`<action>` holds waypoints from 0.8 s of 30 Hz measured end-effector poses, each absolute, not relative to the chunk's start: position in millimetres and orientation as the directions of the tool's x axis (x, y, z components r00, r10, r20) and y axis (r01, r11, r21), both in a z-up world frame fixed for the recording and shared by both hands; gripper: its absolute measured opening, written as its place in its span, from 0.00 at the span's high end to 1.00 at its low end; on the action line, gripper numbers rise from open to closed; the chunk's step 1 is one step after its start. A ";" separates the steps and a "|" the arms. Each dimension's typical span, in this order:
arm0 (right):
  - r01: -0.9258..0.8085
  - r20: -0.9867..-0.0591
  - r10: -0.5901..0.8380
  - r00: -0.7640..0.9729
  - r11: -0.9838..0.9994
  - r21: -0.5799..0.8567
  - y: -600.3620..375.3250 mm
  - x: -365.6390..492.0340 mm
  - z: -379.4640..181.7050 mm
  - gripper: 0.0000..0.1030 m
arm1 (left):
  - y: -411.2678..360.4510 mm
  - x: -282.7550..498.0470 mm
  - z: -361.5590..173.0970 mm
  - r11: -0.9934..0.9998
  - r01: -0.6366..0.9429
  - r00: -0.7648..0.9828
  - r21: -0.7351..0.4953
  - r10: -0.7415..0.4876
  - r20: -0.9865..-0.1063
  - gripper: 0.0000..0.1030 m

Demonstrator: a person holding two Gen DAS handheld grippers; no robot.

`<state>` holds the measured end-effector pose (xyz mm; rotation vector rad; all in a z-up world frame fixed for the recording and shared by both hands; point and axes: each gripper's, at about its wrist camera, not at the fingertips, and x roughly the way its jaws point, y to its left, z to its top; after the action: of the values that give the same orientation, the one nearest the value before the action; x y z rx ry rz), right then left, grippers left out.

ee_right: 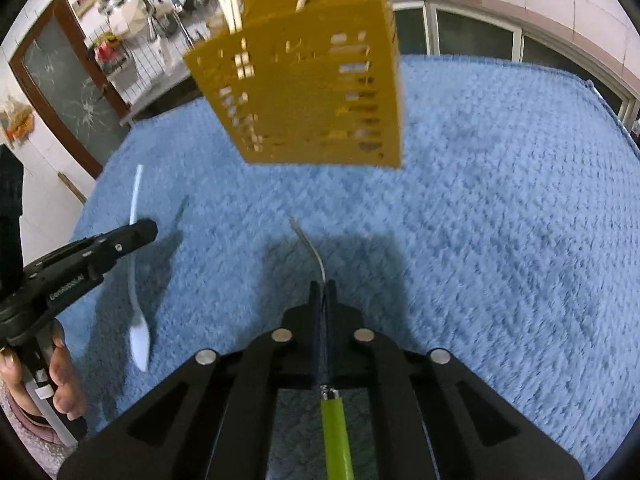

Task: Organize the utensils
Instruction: 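Lift the spoon and fork and lower them into the yellow holder with both tools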

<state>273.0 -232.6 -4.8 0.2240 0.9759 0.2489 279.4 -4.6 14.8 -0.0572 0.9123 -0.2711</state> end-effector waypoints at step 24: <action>-0.141 -0.364 0.322 0.874 0.885 0.443 -290.0 253.0 91.6 0.99 | -32.6 271.7 109.2 0.934 0.328 0.751 -0.140 -0.348 -0.562 0.95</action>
<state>253.0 -290.0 91.6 0.4196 0.4463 0.2490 271.7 -32.6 109.2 -0.0331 0.6200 -0.3690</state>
